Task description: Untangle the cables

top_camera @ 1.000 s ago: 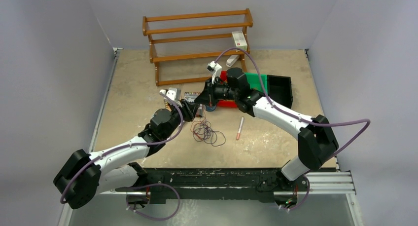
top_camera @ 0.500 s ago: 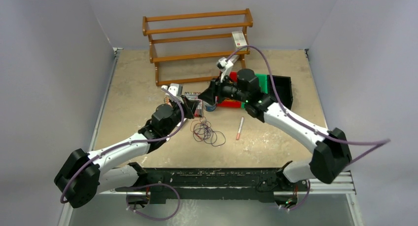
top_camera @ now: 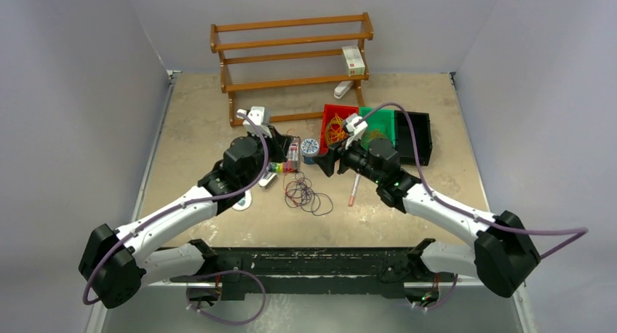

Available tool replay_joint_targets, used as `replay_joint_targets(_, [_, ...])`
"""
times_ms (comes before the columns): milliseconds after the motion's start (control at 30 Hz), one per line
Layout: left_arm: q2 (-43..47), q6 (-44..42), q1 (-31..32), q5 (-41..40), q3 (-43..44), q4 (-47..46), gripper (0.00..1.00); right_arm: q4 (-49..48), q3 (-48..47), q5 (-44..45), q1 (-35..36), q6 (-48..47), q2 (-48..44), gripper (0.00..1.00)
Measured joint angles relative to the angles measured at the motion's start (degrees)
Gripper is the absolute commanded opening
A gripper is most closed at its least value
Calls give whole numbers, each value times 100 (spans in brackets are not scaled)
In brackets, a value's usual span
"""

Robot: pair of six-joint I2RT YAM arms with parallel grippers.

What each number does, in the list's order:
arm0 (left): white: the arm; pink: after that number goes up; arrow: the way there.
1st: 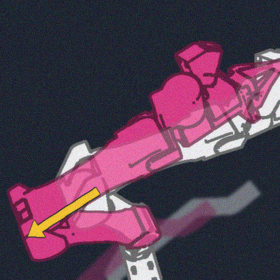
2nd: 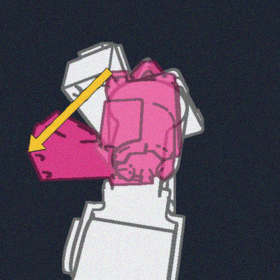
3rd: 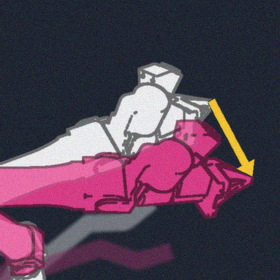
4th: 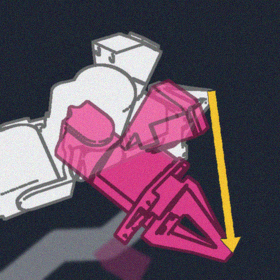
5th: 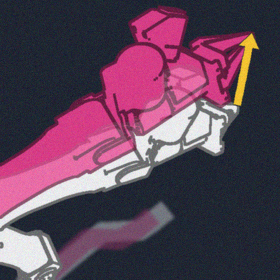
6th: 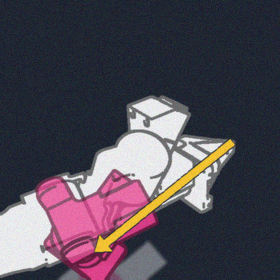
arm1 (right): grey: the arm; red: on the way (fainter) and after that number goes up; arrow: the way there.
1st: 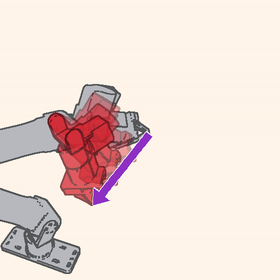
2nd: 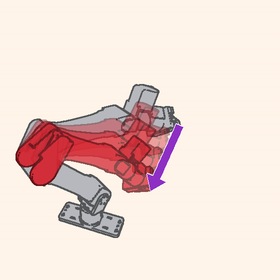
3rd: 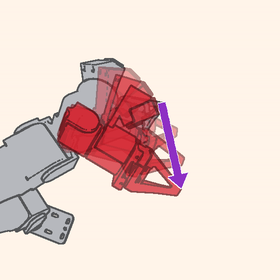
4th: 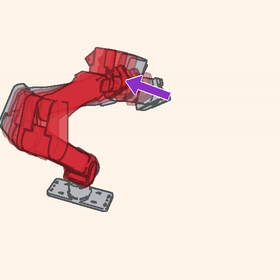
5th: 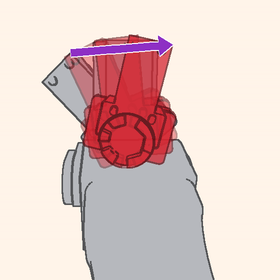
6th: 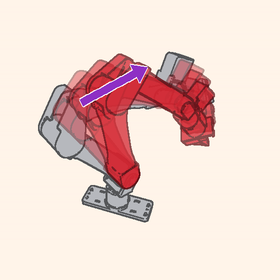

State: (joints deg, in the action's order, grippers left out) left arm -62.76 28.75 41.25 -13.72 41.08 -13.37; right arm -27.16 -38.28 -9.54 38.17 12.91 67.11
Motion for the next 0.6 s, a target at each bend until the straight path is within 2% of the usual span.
replay_joint_targets(400, [22,-2,0,138,592,586,0,-1696,-26,-881,0,249,1554,71])
replay_joint_targets(600, [22,-7,0,286,973,846,0,-2625,-455,-1224,2,634,2376,62])
